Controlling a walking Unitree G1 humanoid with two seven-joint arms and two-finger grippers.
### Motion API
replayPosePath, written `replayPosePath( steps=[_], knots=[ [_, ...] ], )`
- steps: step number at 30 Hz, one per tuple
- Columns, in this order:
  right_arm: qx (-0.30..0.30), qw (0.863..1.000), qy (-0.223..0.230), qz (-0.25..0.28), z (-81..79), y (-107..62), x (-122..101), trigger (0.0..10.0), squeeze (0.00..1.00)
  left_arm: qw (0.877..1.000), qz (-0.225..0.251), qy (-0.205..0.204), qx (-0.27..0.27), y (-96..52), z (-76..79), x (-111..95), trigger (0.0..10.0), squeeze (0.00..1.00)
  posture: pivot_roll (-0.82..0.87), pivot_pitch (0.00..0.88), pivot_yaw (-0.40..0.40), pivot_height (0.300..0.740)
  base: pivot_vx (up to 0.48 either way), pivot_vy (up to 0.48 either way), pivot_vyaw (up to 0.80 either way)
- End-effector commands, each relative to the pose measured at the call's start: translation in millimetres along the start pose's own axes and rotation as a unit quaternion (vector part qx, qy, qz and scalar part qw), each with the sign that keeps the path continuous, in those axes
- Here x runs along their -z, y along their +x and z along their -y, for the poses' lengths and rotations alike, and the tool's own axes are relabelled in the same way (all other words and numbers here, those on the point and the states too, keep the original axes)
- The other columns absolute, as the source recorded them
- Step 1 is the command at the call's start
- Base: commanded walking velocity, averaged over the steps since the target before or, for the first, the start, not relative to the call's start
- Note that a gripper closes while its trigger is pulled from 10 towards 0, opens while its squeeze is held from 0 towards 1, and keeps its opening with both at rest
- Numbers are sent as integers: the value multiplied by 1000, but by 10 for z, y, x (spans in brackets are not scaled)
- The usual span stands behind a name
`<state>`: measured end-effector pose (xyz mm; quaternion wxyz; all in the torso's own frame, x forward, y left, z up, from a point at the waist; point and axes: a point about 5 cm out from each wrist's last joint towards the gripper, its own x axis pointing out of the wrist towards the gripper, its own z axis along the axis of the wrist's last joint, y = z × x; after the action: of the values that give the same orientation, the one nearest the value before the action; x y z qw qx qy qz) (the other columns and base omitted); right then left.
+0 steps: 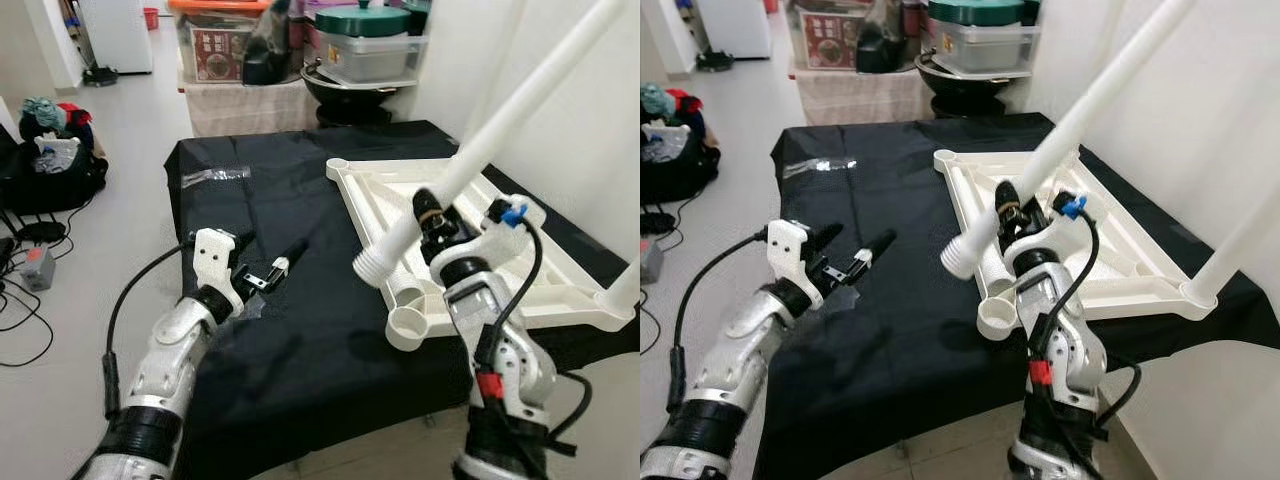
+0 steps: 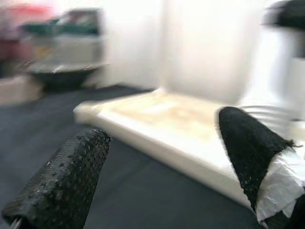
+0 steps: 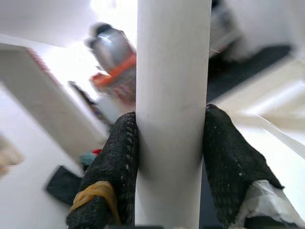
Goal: Building children table
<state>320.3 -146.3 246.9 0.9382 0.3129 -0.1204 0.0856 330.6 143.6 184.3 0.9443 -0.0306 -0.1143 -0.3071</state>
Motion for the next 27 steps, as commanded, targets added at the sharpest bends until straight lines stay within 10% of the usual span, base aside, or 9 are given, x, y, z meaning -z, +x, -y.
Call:
replayPosePath(
  steps=[1,9,27],
  knots=[
    [-46,999,7,8,-159,18,-19,0,0,999,-3,-14,39,12,62,-33,10000,0,31,0,-79,740,0,0,0],
    [-122,992,16,-24,-442,7,167,0,0,991,-29,-8,130,19,183,-54,10000,0,32,0,-69,740,0,0,0],
    [-188,980,25,-58,-644,-59,301,0,0,992,-30,10,121,45,169,-30,10000,0,31,0,-65,740,0,0,0]
  ],
)
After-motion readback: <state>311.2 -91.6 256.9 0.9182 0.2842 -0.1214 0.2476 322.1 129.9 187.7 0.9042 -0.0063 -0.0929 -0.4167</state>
